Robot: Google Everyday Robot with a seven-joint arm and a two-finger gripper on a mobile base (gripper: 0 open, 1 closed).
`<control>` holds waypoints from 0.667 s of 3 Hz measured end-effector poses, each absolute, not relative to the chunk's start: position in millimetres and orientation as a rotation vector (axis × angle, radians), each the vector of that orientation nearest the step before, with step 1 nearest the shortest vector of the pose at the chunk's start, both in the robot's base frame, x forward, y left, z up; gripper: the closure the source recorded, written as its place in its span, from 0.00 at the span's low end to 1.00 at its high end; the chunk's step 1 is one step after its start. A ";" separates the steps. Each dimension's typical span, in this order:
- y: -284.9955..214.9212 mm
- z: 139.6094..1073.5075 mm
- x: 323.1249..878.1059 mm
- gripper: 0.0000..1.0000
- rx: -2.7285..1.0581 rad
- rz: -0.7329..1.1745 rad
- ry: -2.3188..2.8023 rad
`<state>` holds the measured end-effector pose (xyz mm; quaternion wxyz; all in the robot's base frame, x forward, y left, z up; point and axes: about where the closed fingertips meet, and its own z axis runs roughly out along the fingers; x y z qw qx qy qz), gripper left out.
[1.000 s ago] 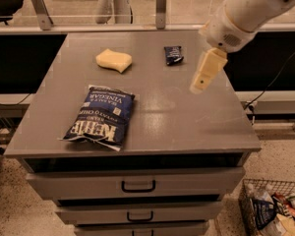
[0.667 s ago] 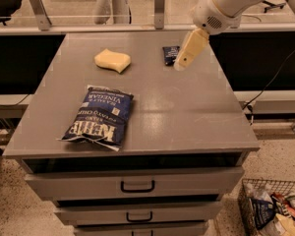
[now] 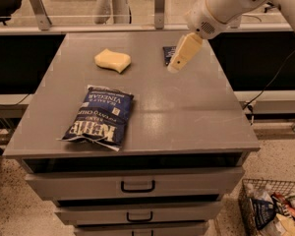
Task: Pick sponge
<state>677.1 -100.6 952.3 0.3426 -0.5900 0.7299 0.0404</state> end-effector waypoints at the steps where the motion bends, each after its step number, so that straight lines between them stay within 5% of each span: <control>1: -57.6 921.3 707.7 0.00 -1.445 0.215 1.869; 2: -17.3 894.2 751.1 0.00 -1.330 0.284 1.854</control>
Offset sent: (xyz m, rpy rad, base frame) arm 0.1305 0.1312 -0.0880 0.3620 -0.0148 -0.1145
